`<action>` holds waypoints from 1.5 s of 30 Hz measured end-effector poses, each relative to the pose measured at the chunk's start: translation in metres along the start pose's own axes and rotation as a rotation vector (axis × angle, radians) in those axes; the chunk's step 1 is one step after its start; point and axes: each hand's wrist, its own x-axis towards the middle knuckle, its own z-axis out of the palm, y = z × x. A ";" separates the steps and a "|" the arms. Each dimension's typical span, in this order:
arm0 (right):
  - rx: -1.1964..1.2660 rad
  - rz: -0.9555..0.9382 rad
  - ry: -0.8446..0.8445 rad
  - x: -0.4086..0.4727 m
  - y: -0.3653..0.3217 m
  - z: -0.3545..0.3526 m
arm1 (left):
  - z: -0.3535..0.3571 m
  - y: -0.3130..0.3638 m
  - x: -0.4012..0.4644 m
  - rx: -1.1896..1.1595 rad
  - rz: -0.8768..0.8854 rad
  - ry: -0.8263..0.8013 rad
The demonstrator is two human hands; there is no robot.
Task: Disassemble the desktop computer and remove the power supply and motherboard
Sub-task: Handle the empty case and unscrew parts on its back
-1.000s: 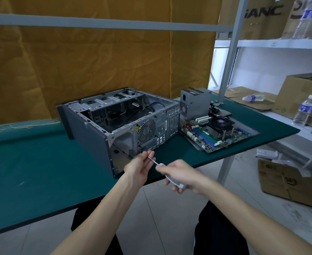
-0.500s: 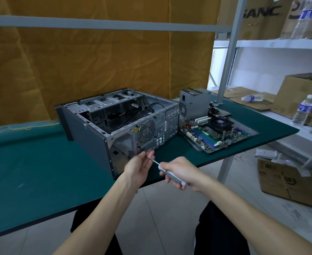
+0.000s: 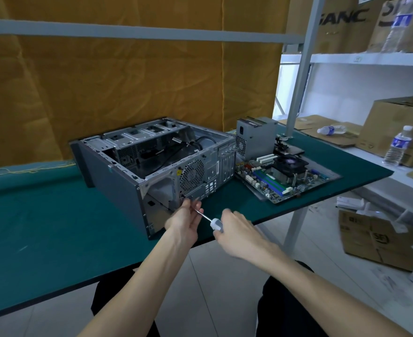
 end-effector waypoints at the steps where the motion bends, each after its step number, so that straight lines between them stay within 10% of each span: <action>1: -0.024 -0.019 0.049 -0.003 -0.004 0.000 | 0.001 -0.001 0.000 -0.002 0.010 0.028; 18: -0.256 -0.110 0.239 0.004 -0.012 0.003 | 0.011 -0.003 -0.004 -0.127 -0.001 0.052; 32: -0.125 -0.158 0.208 0.004 0.060 -0.016 | -0.007 -0.003 -0.002 0.128 -0.131 -0.246; 45: 0.077 0.081 0.165 0.023 0.131 -0.034 | 0.012 -0.019 0.008 0.691 0.264 -0.309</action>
